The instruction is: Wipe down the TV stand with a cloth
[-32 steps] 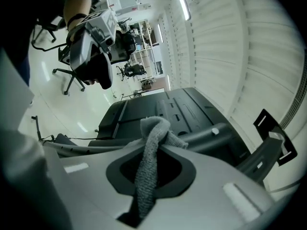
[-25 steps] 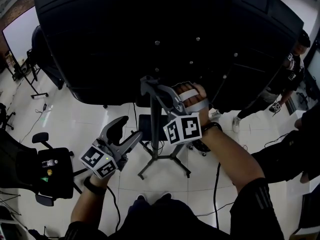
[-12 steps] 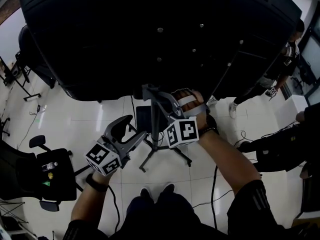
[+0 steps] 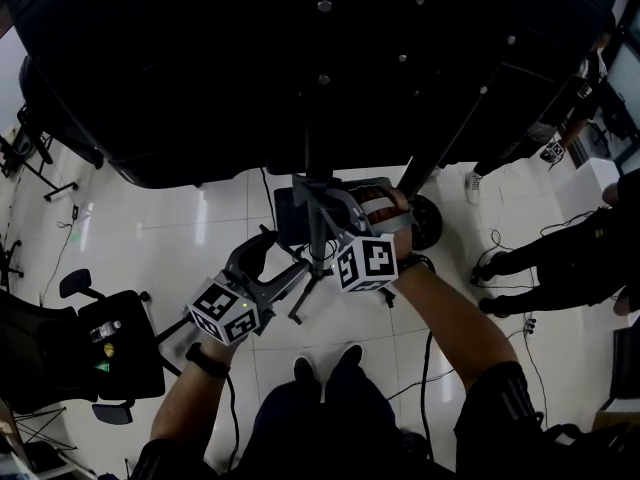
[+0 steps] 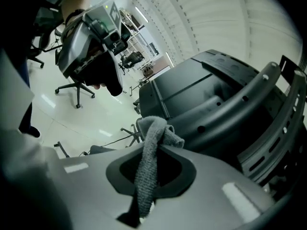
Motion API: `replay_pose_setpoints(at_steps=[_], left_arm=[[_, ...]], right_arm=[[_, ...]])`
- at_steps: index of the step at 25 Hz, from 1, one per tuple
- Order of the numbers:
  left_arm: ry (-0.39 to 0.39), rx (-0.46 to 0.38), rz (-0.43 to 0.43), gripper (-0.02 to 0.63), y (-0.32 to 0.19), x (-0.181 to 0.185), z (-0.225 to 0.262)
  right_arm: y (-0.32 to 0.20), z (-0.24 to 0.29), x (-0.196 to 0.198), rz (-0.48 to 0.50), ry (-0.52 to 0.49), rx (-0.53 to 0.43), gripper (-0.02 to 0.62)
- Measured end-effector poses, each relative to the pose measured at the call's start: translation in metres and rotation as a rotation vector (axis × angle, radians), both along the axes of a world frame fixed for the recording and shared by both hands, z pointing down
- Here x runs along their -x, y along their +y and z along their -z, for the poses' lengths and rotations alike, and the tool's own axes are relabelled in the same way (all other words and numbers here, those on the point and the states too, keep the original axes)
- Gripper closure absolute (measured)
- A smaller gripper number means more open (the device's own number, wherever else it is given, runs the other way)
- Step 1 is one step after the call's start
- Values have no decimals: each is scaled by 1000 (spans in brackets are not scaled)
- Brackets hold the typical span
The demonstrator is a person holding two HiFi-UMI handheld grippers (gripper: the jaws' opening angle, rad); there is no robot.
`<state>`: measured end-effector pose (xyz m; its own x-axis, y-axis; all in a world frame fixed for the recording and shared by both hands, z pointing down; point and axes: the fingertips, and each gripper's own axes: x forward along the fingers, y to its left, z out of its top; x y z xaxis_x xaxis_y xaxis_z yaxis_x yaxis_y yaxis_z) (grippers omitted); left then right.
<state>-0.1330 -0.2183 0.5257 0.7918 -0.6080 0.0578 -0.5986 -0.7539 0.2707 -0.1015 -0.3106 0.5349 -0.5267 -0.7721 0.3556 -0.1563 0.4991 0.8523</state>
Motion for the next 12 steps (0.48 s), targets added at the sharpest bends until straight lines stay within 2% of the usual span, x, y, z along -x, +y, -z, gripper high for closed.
replay_pose_setpoints(at_steps=[7,12], left_arm=[[39,101,-27,252,-1,-2,-55],[-1,144,-40,227,-5,-4,-101]], right_arm=[[0,-74,-7,-28,-4,105,578],[1,-128,-9,-47,3,170,578]])
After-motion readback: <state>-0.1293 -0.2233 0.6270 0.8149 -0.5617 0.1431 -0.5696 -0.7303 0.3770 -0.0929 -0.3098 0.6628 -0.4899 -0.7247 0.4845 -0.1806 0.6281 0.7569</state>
